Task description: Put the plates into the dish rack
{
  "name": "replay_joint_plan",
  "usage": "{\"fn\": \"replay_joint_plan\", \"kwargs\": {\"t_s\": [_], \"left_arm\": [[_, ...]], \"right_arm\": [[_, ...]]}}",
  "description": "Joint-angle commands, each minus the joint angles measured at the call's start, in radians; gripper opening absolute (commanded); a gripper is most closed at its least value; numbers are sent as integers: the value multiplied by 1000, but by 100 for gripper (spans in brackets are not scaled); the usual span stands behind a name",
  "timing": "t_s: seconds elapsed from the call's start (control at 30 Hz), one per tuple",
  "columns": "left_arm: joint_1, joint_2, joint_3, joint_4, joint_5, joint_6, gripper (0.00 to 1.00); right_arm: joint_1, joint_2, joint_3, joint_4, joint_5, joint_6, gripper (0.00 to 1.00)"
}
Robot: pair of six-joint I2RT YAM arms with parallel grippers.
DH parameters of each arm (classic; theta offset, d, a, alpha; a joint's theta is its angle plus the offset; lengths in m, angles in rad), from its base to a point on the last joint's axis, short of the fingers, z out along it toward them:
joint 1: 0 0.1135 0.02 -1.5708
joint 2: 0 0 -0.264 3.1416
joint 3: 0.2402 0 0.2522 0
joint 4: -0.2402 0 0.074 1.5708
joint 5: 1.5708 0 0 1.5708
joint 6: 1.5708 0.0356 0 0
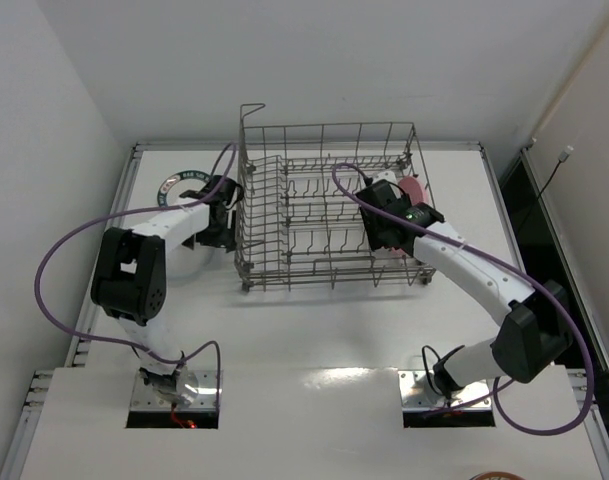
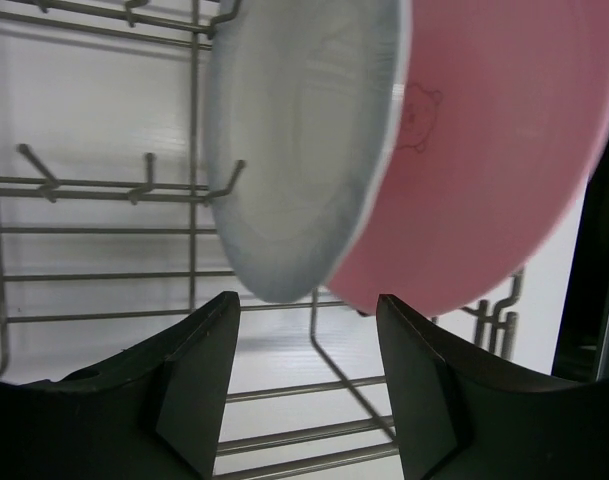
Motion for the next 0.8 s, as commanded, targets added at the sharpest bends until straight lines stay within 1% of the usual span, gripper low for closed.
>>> {"fn": "replay_joint_plan", "kwargs": {"t_s": [0.0, 0.17, 0.27, 0.43, 0.5, 0.57, 0.77], "left_arm": [[-85, 57, 32, 0, 66, -4, 86], [-85, 70, 32, -10, -15, -13, 86], [-85, 99, 32, -29, -44, -22, 86], [-85, 99, 32, -39, -115, -33, 86], [-54, 108, 32, -39, -115, -44, 86], [-36, 117, 23, -39, -83, -44, 86], [-17, 154, 23, -39, -63, -44, 82]], "right_arm": [[-16, 9, 6, 2, 12, 14, 55], [-26, -18, -12, 13, -17, 14, 55], [-26, -18, -12, 22, -35, 14, 55], [-35, -18, -12, 22, -55, 14, 55], [-35, -18, -12, 22, -55, 14, 55], [-35, -18, -12, 22, -55, 14, 55], [-35, -28, -22, 22, -55, 5, 55]]}}
